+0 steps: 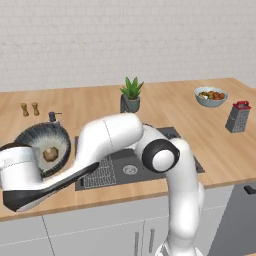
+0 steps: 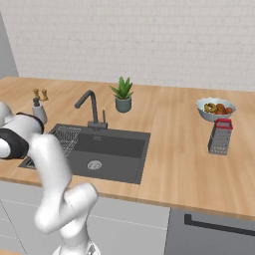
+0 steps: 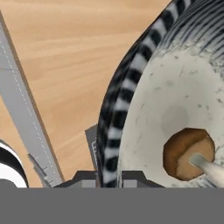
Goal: Pick the mushroom from the sink and place it in the bowl. Then pick the bowl and place it in the microwave. Then close the microwave door and press the start button.
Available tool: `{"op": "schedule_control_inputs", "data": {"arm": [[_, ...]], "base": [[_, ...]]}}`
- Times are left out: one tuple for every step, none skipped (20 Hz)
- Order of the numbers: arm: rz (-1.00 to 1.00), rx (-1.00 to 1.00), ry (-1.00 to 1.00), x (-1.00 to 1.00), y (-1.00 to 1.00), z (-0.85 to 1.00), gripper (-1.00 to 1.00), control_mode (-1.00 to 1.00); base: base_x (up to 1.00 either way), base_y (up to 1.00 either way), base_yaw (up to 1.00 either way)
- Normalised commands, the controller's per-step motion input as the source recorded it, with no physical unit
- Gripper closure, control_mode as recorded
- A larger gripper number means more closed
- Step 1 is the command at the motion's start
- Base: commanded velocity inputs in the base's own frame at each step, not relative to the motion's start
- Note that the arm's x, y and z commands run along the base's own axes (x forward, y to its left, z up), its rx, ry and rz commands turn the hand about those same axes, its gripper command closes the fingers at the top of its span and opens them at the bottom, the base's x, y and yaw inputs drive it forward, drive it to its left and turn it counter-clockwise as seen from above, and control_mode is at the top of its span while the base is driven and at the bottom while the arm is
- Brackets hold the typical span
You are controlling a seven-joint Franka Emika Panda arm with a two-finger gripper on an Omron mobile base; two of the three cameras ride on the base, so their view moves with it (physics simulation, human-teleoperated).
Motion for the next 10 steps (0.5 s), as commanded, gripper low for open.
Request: {"op": "schedule_control_inputs", "data": {"arm": [[-0.05, 0.14, -0.11, -0.20, -0.94, 0.61, 1.00, -1.00], [-0.05, 0.16, -0.05, -0.05, -0.89, 0.61, 1.00, -1.00], [-0.04, 0.17, -0.02, 0.00, -0.89, 0.58, 1.00, -1.00], [-0.01, 0.19, -0.01, 0.00, -0.91, 0.64, 1.00, -1.00], [0.00, 0.20, 0.00, 0.00, -0.87, 0.64, 1.00, -1.00], [0.00, 0.22, 0.00, 0.00, -0.88, 0.67, 1.00, -1.00], [0.00, 0.23, 0.00, 0.00, -0.91, 0.66, 1.00, -1.00], [0.00, 0.24, 0.00, 0.00, -0.99, 0.60, 1.00, -1.00], [0.00, 0.24, 0.00, 0.00, -0.99, 0.56, 1.00, -1.00], [0.00, 0.24, 0.00, -0.04, -1.00, 0.46, 1.00, -1.00]], "base": [[0.00, 0.00, 0.00], [0.00, 0.00, 0.00], [0.00, 0.00, 0.00], [0.00, 0.00, 0.00], [0.00, 0.00, 0.00], [0.00, 0.00, 0.00], [0.00, 0.00, 0.00], [0.00, 0.00, 0.00], [0.00, 0.00, 0.00], [0.00, 0.00, 0.00]]}}
